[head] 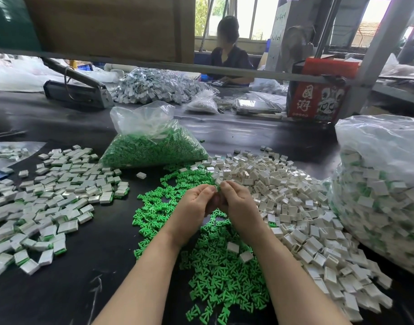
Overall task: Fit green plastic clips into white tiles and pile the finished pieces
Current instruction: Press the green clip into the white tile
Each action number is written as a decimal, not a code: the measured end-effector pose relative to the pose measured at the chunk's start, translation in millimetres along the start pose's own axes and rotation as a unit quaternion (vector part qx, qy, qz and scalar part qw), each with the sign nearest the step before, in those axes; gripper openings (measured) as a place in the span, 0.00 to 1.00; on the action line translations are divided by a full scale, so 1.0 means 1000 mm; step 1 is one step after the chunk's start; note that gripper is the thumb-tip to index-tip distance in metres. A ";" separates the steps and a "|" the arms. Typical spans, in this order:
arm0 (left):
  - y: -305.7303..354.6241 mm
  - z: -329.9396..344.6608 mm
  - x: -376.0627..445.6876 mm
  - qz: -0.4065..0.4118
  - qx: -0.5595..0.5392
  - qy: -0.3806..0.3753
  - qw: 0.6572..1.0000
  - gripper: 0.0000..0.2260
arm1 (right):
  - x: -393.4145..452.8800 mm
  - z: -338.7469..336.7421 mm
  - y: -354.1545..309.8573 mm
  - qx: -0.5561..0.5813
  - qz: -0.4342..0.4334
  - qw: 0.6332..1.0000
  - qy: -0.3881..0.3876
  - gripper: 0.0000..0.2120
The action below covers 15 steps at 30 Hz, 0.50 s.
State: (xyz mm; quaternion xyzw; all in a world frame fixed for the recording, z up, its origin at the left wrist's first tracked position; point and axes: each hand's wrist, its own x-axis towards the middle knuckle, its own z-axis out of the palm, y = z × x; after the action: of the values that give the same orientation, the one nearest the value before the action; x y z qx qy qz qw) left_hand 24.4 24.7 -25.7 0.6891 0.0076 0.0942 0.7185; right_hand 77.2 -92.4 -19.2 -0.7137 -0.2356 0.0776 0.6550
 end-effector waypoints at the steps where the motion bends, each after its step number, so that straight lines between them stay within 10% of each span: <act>1: 0.000 0.000 0.000 0.006 0.002 -0.006 1.000 0.12 | 0.000 0.000 0.001 -0.038 -0.011 0.999 0.007 0.17; 8: -0.001 0.007 -0.001 0.037 0.046 -0.006 0.998 0.15 | -0.002 -0.001 0.007 -0.305 -0.070 0.949 0.024 0.16; 15: -0.005 0.003 0.001 0.008 -0.004 -0.001 1.000 0.15 | -0.002 -0.003 0.004 -0.308 -0.071 0.949 -0.009 0.12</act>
State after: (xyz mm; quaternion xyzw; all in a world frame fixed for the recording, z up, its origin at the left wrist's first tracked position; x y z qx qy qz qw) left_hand 26.1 21.4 -30.7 0.6860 0.0013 0.0992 0.7208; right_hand 77.8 -96.1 -22.7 -0.8616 -0.3038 -0.0394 0.4048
